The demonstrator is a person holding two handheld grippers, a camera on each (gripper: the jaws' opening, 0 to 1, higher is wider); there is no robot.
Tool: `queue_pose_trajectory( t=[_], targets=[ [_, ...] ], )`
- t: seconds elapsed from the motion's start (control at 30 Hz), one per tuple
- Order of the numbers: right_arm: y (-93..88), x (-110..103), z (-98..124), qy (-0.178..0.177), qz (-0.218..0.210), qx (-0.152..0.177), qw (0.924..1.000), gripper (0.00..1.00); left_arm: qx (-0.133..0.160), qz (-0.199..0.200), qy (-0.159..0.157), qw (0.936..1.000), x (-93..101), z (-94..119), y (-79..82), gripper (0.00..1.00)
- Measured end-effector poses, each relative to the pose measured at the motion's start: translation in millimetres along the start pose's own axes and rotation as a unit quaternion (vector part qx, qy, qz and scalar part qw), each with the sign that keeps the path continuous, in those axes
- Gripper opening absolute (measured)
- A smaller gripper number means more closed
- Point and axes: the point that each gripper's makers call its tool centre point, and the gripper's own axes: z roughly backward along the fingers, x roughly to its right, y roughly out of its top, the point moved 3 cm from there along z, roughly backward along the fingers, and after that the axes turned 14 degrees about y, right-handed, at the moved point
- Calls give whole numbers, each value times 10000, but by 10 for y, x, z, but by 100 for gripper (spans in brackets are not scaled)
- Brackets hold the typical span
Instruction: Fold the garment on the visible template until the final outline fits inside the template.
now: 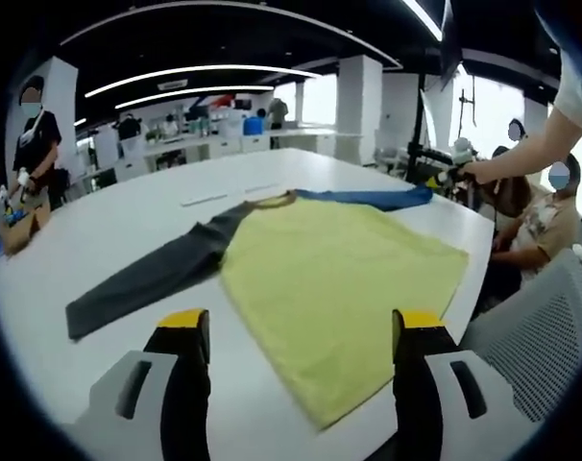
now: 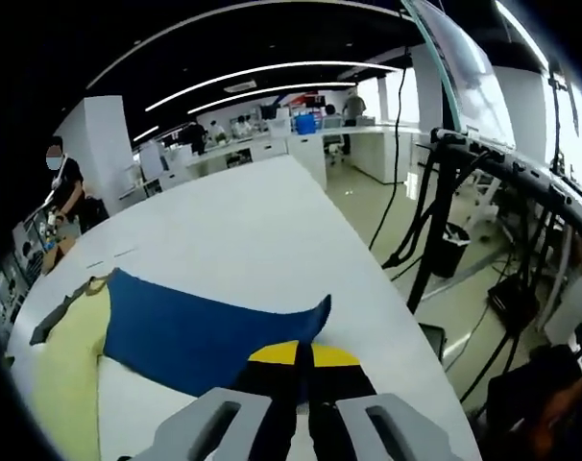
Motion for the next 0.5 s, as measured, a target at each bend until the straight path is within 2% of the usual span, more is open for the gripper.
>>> queue_pose_trajectory(
  t=[0.13, 0.23, 0.3, 0.5],
  targets=[
    [86, -34, -19, 126, 107, 49, 9999, 0, 25, 16, 6, 10000, -9, 17, -4, 75],
    [104, -198, 19, 208, 98, 35, 9997, 0, 51, 45, 8, 10000, -16, 33, -5, 76],
    [98, -195, -2, 190, -45, -181, 9996, 0, 50, 57, -6, 10000, -21, 36, -10, 76],
    [202, -200, -108, 344, -172, -167, 9991, 0, 136, 101, -10, 9999, -37, 48, 21, 78]
  ],
)
